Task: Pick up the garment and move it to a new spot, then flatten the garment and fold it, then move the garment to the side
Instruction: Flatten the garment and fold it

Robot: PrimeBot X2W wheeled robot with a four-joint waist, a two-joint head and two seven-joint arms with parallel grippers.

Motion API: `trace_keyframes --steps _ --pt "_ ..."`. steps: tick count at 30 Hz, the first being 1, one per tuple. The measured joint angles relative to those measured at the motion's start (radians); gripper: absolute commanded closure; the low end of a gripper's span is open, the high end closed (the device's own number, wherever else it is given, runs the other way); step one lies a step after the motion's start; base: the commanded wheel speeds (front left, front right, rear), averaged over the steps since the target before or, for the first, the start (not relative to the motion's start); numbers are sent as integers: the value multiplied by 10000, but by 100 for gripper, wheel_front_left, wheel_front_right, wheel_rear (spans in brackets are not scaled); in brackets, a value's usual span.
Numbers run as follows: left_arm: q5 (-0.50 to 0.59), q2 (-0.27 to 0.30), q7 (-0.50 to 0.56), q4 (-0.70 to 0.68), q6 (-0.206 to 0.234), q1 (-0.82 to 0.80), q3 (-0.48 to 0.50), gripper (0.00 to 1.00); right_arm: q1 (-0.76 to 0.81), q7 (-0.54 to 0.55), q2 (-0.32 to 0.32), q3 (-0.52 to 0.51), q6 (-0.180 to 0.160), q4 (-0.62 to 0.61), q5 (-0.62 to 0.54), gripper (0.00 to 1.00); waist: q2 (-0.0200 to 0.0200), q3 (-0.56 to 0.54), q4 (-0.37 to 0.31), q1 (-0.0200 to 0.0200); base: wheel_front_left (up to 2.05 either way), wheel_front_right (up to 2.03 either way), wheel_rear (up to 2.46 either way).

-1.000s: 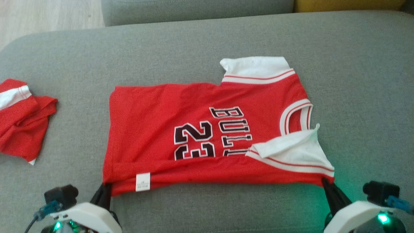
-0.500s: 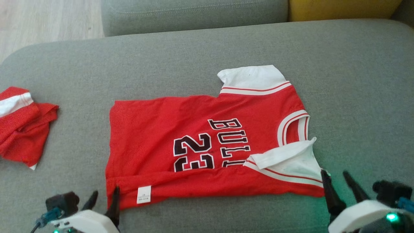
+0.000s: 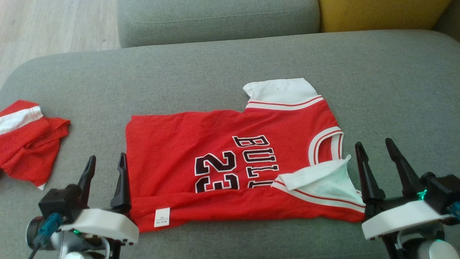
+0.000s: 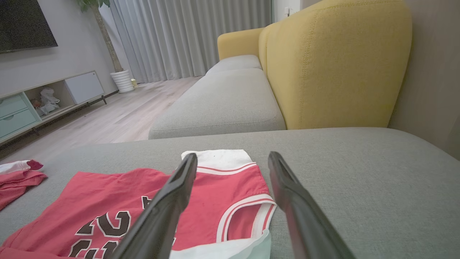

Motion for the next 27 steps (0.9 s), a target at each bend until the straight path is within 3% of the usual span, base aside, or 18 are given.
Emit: trace_keyframes --steps 11,19,27 --pt "-119 -77 151 685 -36 -263 -280 0 -195 15 6 25 0 36 42 0 0 311 25 0 0 0 0" --pt "-988 -238 834 3137 -1177 -3543 -403 0 -839 0 38 -161 0 33 136 0 0 1329 52 1 0 0 0" --pt "-1662 -401 1411 6598 -1900 -6286 -261 0 -1452 -140 46 -69 0 186 238 0 0 2371 -70 2 0 0 0"
